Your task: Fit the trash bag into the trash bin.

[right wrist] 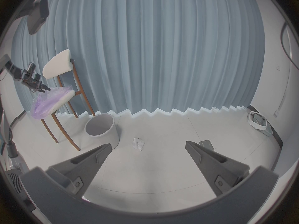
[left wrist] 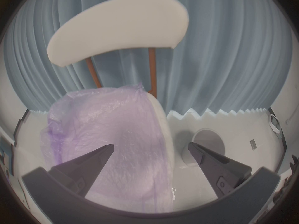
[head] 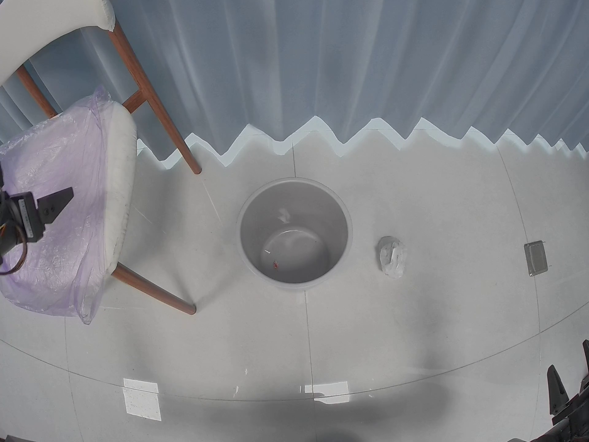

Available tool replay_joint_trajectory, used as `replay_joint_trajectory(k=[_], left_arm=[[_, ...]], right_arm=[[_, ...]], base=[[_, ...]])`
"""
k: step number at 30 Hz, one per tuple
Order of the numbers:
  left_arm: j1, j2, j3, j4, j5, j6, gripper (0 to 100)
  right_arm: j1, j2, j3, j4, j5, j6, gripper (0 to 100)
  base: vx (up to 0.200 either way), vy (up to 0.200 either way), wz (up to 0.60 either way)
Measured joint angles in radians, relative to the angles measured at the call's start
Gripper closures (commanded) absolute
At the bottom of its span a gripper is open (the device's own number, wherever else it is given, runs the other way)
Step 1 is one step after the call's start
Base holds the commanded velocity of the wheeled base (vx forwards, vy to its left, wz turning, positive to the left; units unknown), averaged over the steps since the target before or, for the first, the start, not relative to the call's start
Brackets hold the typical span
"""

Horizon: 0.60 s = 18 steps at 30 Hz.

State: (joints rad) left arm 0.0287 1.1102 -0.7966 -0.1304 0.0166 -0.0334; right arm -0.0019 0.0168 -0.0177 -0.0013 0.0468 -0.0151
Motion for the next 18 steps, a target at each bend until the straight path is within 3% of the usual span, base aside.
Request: replay_joint_trajectory(k=[8, 18], left_arm=[[0.001, 0.226, -0.082, -0.08, 0.029, -0.043, 0], [-0.029, 0.364, -0.124, -0.166, 0.06, -0.044, 0]], right_arm=[[0.001, 0.0, 0.0, 0.0, 0.0, 0.0, 0], [0.0, 0.0, 0.0, 0.0, -0.001, 0.0, 0]], base=[[0.0, 0.0, 0.0], [0.0, 0.0, 0.0]])
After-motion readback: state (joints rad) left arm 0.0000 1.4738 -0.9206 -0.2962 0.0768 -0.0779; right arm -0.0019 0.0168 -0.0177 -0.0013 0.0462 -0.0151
